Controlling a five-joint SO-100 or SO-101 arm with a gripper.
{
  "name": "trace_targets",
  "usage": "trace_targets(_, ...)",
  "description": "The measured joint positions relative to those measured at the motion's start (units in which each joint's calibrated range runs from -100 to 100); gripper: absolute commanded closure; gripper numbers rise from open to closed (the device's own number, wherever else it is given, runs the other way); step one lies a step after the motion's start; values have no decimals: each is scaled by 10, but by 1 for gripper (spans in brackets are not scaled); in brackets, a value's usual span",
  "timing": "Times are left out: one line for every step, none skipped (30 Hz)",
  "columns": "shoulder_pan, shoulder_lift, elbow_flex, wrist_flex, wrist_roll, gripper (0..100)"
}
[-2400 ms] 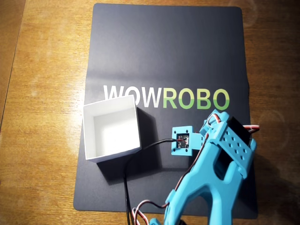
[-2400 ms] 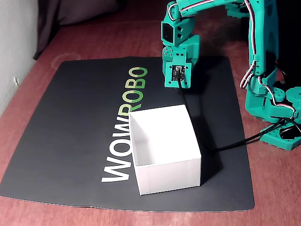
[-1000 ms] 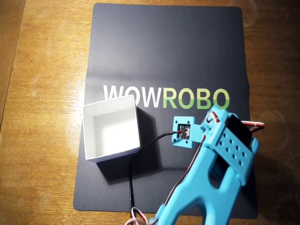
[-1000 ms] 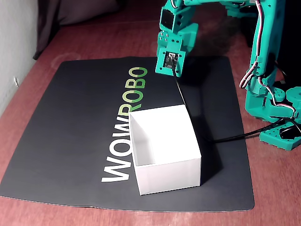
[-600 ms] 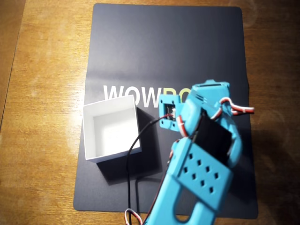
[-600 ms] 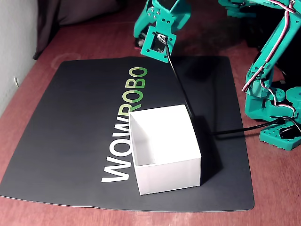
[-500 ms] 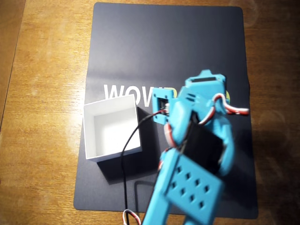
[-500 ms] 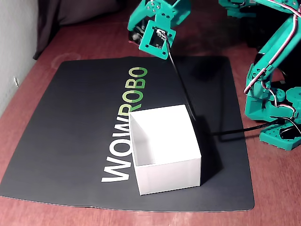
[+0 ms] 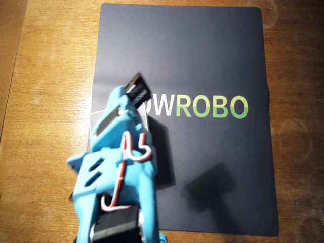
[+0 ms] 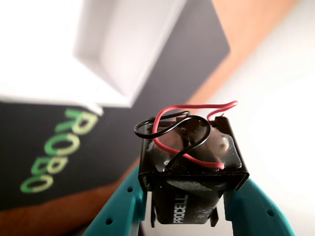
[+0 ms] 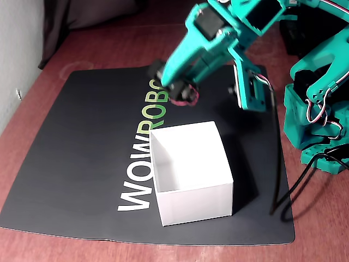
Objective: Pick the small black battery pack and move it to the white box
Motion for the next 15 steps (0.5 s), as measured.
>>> trace_targets(-22, -2, 20, -1, 0, 96)
trace_targets(-32, -2, 34, -1, 0, 96)
trace_targets(-38, -3, 47, -1, 0, 96)
trace_targets(-52, -4, 65, 0, 0, 96)
trace_targets(-62, -4, 76, 0, 1, 96)
trace_targets(-72, -4, 89, 0, 1, 96)
trace_targets(-74, -5, 98, -1, 1, 96)
trace_targets(-72, -5, 106, -2, 1, 96)
trace_targets(-72, -6, 117, -8, 1, 96)
trace_targets(-75, -6, 129, -19, 1, 96)
trace_targets(-77, -6, 140, -31, 2, 96)
trace_targets(-75, -9, 154, -46, 2, 96)
trace_targets(-75, -11, 165, -58, 1, 96)
trace_targets(-75, -12, 173, -69, 1, 96)
trace_targets(-75, -12, 183, -84, 2, 96)
